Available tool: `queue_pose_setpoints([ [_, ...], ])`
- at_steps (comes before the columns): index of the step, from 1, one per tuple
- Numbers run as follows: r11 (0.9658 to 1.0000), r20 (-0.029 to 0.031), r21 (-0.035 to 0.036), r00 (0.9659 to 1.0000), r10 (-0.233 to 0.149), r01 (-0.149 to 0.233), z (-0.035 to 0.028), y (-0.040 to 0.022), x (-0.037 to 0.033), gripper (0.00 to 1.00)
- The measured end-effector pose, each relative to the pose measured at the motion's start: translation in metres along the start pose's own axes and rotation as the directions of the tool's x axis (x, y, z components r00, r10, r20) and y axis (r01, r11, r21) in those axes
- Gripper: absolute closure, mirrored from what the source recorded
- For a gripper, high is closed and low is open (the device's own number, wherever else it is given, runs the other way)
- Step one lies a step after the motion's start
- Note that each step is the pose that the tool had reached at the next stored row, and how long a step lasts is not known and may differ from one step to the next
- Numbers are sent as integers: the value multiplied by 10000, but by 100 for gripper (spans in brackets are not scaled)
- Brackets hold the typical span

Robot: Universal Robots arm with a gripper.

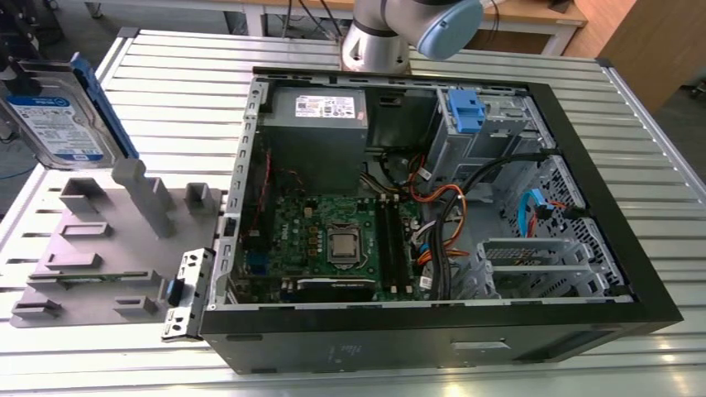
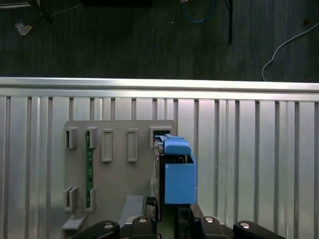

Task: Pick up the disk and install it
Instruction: 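Pick up the disk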

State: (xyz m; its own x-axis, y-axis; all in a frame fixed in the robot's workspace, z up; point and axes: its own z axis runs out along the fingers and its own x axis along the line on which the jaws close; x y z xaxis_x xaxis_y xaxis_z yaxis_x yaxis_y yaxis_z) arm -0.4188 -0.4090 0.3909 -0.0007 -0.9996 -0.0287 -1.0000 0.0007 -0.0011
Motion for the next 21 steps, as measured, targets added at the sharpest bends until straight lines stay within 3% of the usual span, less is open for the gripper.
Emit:
queue_pose_setpoints([
  [7,10000,0,-1,10000,0,0,-122,0,-3,65],
  [21,10000,-1,-1,10000,0,0,-159,0,-4,65],
])
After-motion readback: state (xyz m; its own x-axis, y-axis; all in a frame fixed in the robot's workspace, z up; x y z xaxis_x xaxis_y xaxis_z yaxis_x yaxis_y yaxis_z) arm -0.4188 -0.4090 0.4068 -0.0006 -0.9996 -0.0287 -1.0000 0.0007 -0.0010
